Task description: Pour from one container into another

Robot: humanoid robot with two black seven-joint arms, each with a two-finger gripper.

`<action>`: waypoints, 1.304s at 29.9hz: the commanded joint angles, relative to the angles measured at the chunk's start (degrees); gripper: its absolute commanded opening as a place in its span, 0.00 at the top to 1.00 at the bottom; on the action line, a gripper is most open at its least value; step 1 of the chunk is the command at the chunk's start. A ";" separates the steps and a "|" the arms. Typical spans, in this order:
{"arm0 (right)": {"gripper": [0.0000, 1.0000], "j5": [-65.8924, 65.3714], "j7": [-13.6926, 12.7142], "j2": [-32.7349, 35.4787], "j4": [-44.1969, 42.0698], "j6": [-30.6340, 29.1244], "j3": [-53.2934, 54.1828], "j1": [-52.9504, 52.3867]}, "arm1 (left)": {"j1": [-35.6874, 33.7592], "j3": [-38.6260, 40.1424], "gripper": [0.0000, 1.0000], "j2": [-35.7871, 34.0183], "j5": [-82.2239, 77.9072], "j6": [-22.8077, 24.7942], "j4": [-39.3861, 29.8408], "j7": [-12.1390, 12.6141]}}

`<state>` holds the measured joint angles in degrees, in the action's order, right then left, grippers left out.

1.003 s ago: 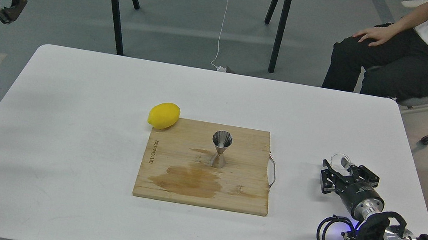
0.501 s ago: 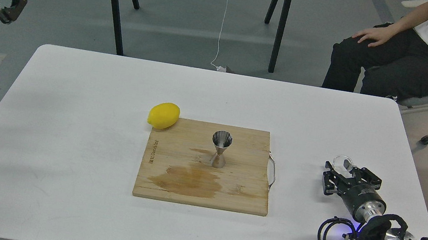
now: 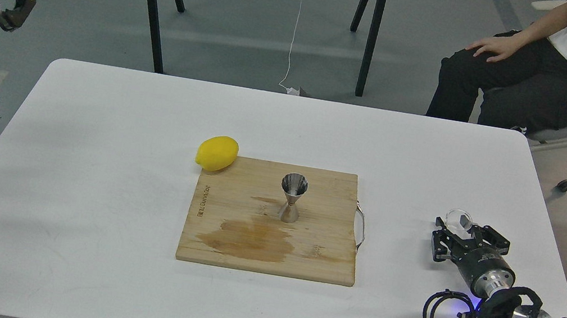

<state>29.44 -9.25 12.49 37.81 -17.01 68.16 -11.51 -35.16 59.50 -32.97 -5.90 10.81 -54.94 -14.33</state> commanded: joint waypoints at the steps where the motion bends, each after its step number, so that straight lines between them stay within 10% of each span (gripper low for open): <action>1: 0.20 0.00 0.11 -0.01 0.07 -0.13 0.05 0.00 | 0.00 0.00 0.00 0.01 0.01 -0.08 0.01 0.00; 8: 0.61 0.09 -0.33 -0.01 0.51 -1.01 0.66 0.26 | -0.09 0.00 0.00 -0.08 0.01 0.00 0.01 0.00; 13: 0.34 0.27 -0.24 -0.01 0.51 -0.74 0.92 0.17 | -0.08 0.00 0.00 -0.08 0.01 -0.08 0.01 0.00; 24: 0.07 0.35 -0.06 -0.01 0.51 -0.74 1.01 0.17 | -0.09 0.00 0.00 -0.08 0.01 0.00 0.01 0.00; 39: 0.02 -0.52 0.11 1.04 4.99 -10.99 -0.13 -5.97 | -0.09 0.00 0.00 -0.34 0.01 0.18 0.01 0.09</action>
<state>29.21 -9.37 13.14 42.47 -26.78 68.36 -14.58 -35.25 59.50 -33.14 -5.90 10.83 -54.93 -14.33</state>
